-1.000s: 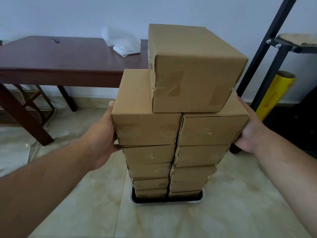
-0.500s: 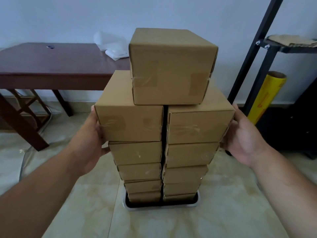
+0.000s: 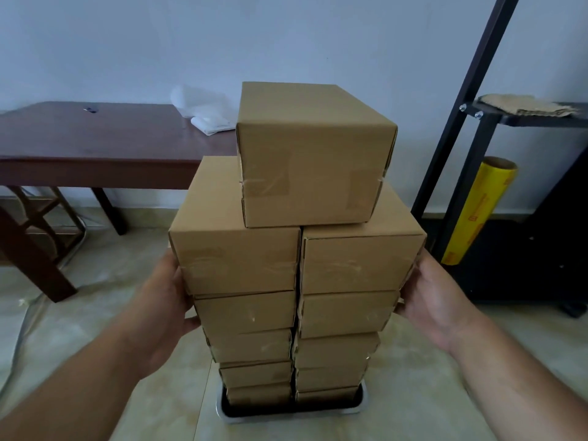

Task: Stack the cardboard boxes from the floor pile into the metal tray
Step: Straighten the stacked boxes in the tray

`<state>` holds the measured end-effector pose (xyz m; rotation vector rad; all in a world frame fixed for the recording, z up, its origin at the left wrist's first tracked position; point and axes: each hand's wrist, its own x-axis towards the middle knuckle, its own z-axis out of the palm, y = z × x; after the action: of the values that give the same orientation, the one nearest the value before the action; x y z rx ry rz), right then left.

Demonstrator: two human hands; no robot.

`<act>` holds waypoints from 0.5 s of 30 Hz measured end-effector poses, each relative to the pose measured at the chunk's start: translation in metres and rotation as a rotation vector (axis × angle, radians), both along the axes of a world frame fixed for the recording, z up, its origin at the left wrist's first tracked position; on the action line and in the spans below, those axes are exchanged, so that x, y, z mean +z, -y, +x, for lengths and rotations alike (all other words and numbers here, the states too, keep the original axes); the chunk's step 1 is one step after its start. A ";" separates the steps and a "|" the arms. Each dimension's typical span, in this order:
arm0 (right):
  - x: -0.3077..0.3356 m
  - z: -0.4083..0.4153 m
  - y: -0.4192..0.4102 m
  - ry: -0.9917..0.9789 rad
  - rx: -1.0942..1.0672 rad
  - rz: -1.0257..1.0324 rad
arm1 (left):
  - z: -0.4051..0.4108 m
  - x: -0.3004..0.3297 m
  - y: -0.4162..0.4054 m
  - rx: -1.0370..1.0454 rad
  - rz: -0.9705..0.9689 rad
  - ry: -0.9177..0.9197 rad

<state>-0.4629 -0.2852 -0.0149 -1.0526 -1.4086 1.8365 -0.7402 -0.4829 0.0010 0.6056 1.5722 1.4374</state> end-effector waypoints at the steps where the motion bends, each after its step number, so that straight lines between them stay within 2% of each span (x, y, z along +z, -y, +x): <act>1: -0.001 0.000 0.000 -0.004 0.005 0.000 | 0.000 0.000 0.000 -0.001 0.003 -0.002; 11: -0.004 0.004 -0.002 -0.024 -0.053 -0.053 | 0.005 -0.007 0.000 0.013 0.016 0.013; 15: -0.018 0.013 -0.006 0.027 -0.035 -0.083 | 0.007 -0.021 0.005 0.023 0.011 0.052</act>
<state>-0.4498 -0.2793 -0.0334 -1.1400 -1.3317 1.8758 -0.7334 -0.4883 -0.0197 0.5543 1.5364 1.4690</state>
